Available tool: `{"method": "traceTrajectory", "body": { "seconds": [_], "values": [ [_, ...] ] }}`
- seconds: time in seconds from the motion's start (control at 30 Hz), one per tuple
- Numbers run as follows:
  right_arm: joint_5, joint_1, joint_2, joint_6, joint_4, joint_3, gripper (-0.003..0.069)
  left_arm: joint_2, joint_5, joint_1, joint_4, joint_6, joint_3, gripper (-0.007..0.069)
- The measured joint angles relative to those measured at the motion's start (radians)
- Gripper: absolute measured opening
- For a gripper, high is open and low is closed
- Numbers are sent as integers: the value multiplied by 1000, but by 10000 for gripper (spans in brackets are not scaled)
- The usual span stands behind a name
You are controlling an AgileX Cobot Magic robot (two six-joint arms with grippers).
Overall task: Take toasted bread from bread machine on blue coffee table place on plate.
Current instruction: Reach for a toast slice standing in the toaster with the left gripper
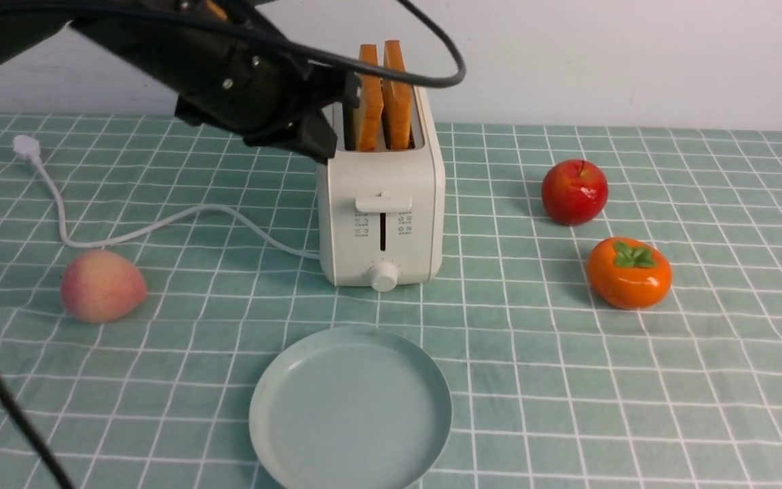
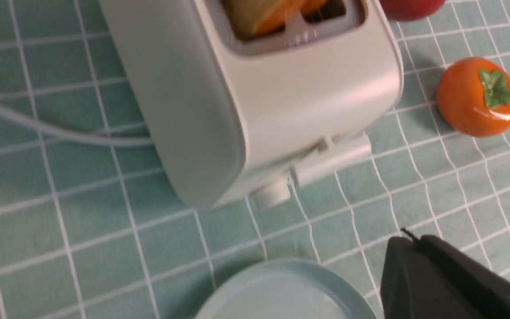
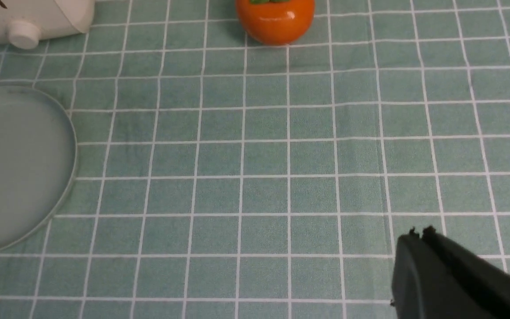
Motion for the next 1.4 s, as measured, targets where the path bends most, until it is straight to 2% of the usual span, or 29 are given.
{"method": "traceTrajectory", "body": {
  "seconds": [0.13, 0.3, 0.37, 0.4, 0.43, 0.47, 0.53, 0.6, 0.7, 0.77, 0.87, 1.03, 1.1, 1.4],
  "values": [
    [-1, 0, 0, 0, 25, 31, -18, 109, 20, 0, -1, 33, -157, -13],
    [-32, 0, 0, 4, 57, 58, -16, 205, -65, 0, -1, 37, -256, 74],
    [-50, 0, 0, 5, 67, 58, -14, 232, -123, 0, -6, 58, -262, 180],
    [-52, 0, 0, 5, 68, 58, -14, 237, -132, 0, -8, 65, -262, 201],
    [-69, 0, 0, 5, 72, 60, -12, 255, -168, 0, -18, 92, -262, 302],
    [-76, 0, 0, 5, 72, 60, -11, 261, -178, 0, -24, 106, -262, 335],
    [-95, 0, 0, 5, 72, 61, -10, 282, -214, 0, -38, 140, -262, 456],
    [-111, 0, 0, 5, 72, 63, -8, 295, -238, 0, -42, 157, -262, 515],
    [-124, 0, 0, 5, 72, 64, -8, 313, -268, 0, -45, 163, -262, 554],
    [-128, 0, 0, 5, 72, 64, -6, 328, -283, 0, -39, 163, -262, 549],
    [-128, 0, 0, 5, 72, 64, -3, 332, -291, -1, -18, 162, -264, 439],
    [-128, 0, 0, 5, 72, 64, -1, 327, -273, -2, -1, 161, -268, 120],
    [-128, 0, 0, 5, 72, 64, 1, 327, -265, -2, 1, 161, -271, 41],
    [-128, 0, 0, 5, 72, 64, 5, 309, -222, -2, 36, 158, -271, 43]
  ]
}}
